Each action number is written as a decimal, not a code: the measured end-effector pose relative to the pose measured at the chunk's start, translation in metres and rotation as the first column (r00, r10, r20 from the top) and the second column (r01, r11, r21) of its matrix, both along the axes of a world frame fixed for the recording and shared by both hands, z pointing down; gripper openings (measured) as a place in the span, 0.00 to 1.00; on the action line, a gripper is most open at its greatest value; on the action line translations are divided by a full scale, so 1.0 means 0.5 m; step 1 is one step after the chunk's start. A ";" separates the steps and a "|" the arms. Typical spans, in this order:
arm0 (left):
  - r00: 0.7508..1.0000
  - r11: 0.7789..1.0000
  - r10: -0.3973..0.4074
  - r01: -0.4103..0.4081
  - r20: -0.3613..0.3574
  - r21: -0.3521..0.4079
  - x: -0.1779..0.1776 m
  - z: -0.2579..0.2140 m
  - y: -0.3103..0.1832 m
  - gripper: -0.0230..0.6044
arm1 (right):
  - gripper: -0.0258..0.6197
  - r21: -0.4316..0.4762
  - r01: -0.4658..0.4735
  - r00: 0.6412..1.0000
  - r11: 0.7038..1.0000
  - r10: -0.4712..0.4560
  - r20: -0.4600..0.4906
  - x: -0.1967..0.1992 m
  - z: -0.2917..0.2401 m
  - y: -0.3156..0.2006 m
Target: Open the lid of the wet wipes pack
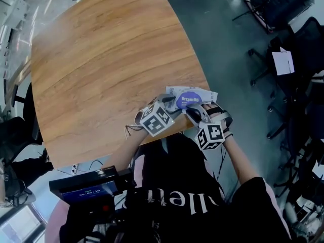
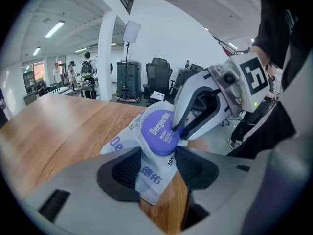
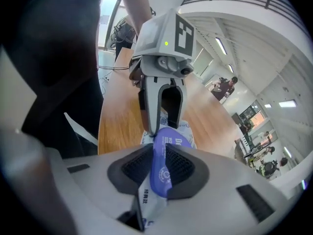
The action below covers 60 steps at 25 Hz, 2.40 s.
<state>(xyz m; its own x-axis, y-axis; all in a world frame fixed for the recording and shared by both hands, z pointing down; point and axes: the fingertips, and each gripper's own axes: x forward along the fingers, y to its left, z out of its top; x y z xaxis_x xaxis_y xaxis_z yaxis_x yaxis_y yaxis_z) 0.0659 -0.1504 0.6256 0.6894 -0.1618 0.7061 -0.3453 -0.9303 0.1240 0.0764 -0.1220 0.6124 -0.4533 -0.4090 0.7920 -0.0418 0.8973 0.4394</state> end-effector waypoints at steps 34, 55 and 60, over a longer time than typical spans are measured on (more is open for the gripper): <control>1.000 1.000 0.028 -0.028 0.013 0.013 0.001 0.002 -0.005 0.39 | 0.06 -0.020 -0.302 0.909 0.953 0.294 0.295 0.028 -0.137 -0.276; 0.999 1.000 0.017 -0.017 0.040 0.008 0.000 0.004 -0.003 0.39 | 0.06 -0.247 -0.565 0.717 0.787 0.617 0.325 0.075 -0.083 -0.314; 0.999 0.999 0.030 -0.030 0.035 0.022 -0.003 -0.002 0.004 0.39 | 0.06 -0.270 -0.622 0.629 0.735 0.674 0.387 0.107 -0.129 -0.255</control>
